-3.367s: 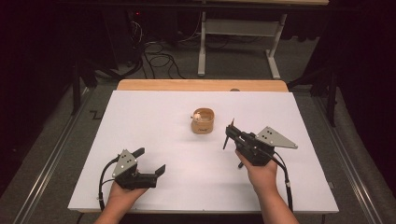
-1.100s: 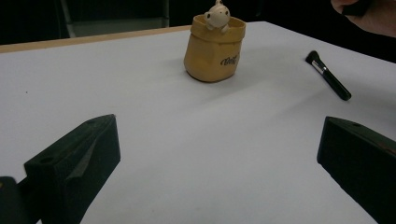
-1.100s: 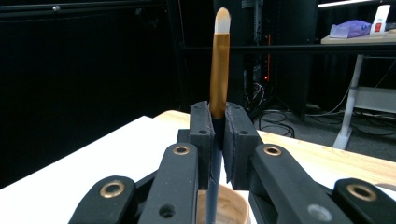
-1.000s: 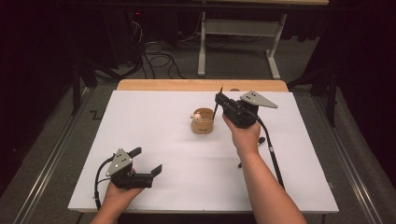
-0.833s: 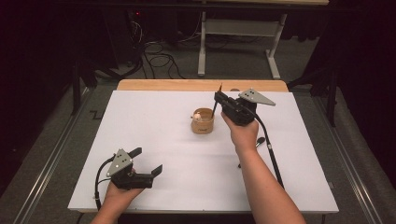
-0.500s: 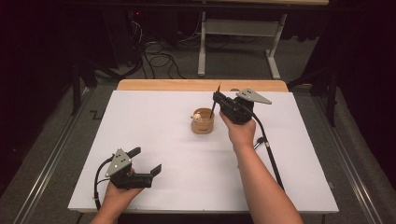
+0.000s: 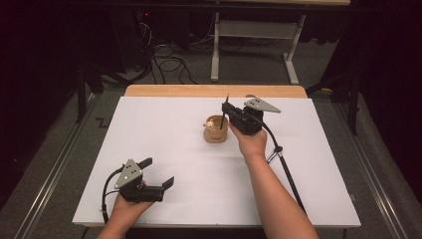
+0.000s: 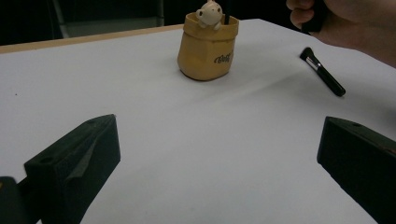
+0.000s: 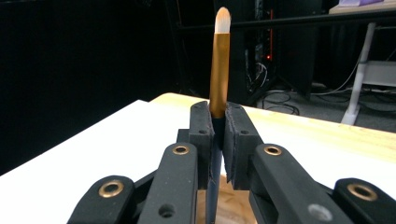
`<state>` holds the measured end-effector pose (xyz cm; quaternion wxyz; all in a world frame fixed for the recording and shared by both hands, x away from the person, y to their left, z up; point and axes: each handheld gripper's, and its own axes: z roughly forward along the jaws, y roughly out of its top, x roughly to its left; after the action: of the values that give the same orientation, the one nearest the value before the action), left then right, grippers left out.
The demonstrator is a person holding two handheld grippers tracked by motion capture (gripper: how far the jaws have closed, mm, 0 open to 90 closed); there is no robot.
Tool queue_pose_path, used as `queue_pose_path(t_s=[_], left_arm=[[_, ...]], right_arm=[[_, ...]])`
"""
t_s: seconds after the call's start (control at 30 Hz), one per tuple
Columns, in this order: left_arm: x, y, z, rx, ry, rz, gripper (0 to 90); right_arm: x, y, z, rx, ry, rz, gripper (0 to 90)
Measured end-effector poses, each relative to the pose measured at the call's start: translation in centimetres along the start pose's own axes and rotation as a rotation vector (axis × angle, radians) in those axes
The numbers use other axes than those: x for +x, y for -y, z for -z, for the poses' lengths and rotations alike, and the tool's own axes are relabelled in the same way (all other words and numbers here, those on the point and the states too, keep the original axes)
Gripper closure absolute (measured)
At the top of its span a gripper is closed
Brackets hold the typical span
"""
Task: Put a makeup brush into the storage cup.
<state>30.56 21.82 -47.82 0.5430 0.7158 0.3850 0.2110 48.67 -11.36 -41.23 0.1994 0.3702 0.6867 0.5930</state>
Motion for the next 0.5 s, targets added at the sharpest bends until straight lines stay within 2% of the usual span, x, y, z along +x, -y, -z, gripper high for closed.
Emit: queue_pose_path(t_s=[0.17,0.23,0.5], left_arm=[[0.0,0.0,0.1,-0.003,0.003,-0.002,0.4],[0.0,0.0,0.1,-0.004,0.004,-0.001,0.4],[0.0,-0.1,0.1,-0.006,0.011,-0.005,0.4]], right_arm=[[0.1,0.5,-0.4,0.02,-0.009,-0.001,84.1],[0.1,0.6,-0.6,0.032,-0.005,-0.015,84.1],[-0.5,1.3,-1.1,0.067,-0.005,-0.034,84.0]])
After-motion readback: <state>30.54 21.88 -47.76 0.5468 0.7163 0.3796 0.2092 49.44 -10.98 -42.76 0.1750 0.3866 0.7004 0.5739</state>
